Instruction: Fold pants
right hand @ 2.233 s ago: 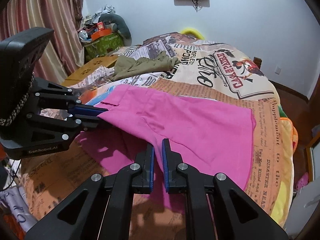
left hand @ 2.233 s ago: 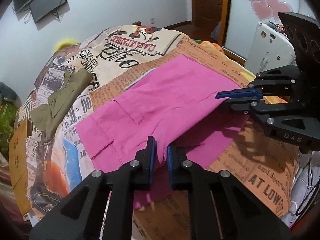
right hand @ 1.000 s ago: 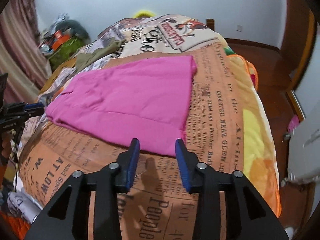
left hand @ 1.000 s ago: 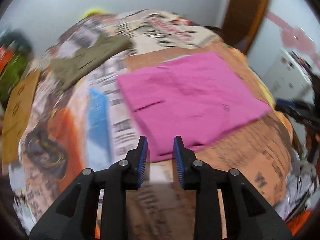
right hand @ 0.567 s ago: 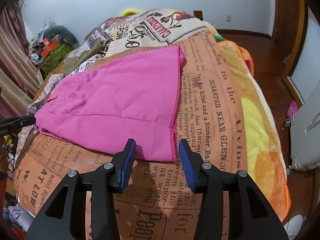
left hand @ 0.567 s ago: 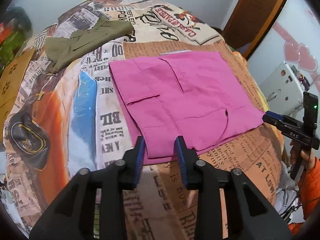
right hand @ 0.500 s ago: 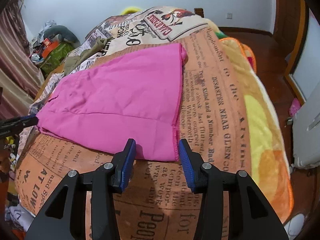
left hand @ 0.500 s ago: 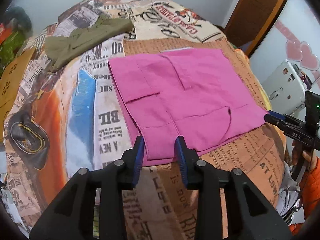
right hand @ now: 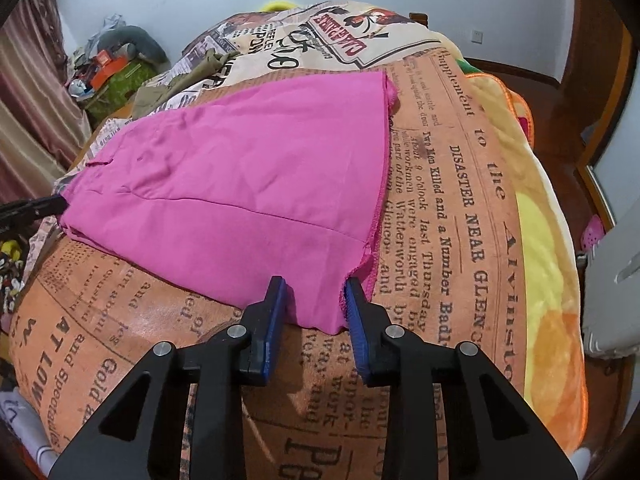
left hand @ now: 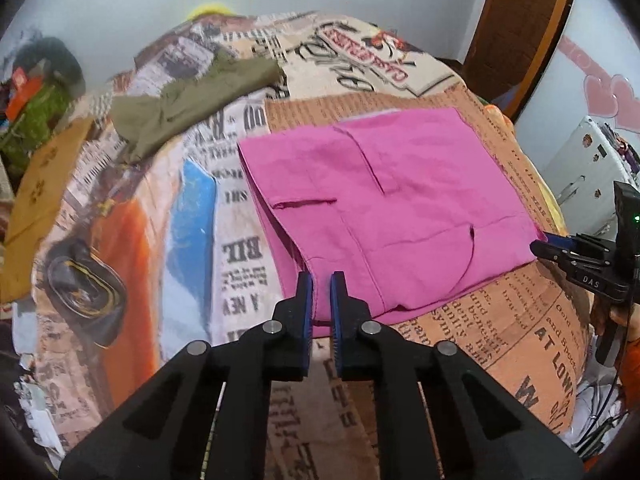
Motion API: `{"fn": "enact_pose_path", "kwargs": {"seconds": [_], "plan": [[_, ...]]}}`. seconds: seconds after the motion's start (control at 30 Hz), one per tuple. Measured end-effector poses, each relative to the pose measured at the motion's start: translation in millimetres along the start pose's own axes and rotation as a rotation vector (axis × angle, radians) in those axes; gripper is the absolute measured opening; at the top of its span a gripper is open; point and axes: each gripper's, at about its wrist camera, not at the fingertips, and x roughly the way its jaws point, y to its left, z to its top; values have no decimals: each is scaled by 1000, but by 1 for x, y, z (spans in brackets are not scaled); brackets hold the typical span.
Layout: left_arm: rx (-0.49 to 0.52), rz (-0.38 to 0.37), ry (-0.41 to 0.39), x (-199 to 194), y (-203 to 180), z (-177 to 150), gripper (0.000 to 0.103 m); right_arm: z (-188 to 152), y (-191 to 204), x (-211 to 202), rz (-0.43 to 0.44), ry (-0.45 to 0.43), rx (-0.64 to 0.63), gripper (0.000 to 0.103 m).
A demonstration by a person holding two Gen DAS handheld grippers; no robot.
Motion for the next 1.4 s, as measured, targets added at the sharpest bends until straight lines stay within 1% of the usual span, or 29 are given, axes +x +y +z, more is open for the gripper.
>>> {"fn": "enact_pose_path", "kwargs": {"seconds": [0.13,0.17,0.2,0.23,0.27,0.33,0.37,0.47,0.57,0.6,0.67,0.73,0.77,0.8,0.83,0.87,0.9,0.93,1.0,1.1,1.13,1.2,1.3,1.4], "plan": [[7,18,-25,-10,5,3,8,0,0,1,0,3,-1,27],[4,30,-22,-9,7,3,3,0,0,1,2,3,2,27],[3,63,-11,-6,11,2,2,-1,-1,2,5,3,7,27],[-4,76,7,-2,16,-2,2,-1,-1,2,7,4,10,27],[-27,68,33,4,23,-5,2,-1,-1,2,8,5,13,27],[-82,25,88,16,36,-14,2,-1,-1,3,7,5,15,27],[-101,18,92,17,41,-18,2,-1,0,2,4,6,13,27],[-97,26,68,10,41,-20,2,3,1,0,-9,17,9,27],[-31,42,11,-7,26,-9,4,10,3,-8,-32,17,10,27],[-12,39,-5,-12,20,-5,7,13,4,-12,-39,5,7,28],[22,18,-27,-17,7,4,12,21,9,-25,-32,-37,4,32],[47,-7,-41,-18,-7,12,26,28,17,-36,-9,-87,-1,47],[53,-19,-44,-17,-12,16,30,30,21,-40,0,-105,-8,50],[62,-38,-47,-16,-19,18,38,33,27,-43,16,-124,-21,51],[77,-55,-44,-12,-29,20,42,35,32,-43,27,-129,-32,51],[86,-59,-42,-10,-35,21,43,38,40,-41,45,-127,-46,51],[102,-66,-33,-4,-44,22,47,40,45,-38,58,-122,-55,51],[112,-67,-24,0,-49,22,52,41,51,-34,70,-115,-64,51],[116,-71,-1,10,-56,20,59,41,60,-21,86,-96,-83,51],[116,-61,51,29,-57,13,60,35,64,-1,87,-47,-91,51],[115,-58,57,34,-54,10,60,33,64,5,88,-24,-86,51],[132,-57,41,32,-49,4,60,26,61,18,92,23,-74,51],[139,-67,34,28,-40,0,68,22,53,15,93,14,-66,51],[128,-97,30,25,-32,-5,68,17,39,11,63,20,-39,51]]}}
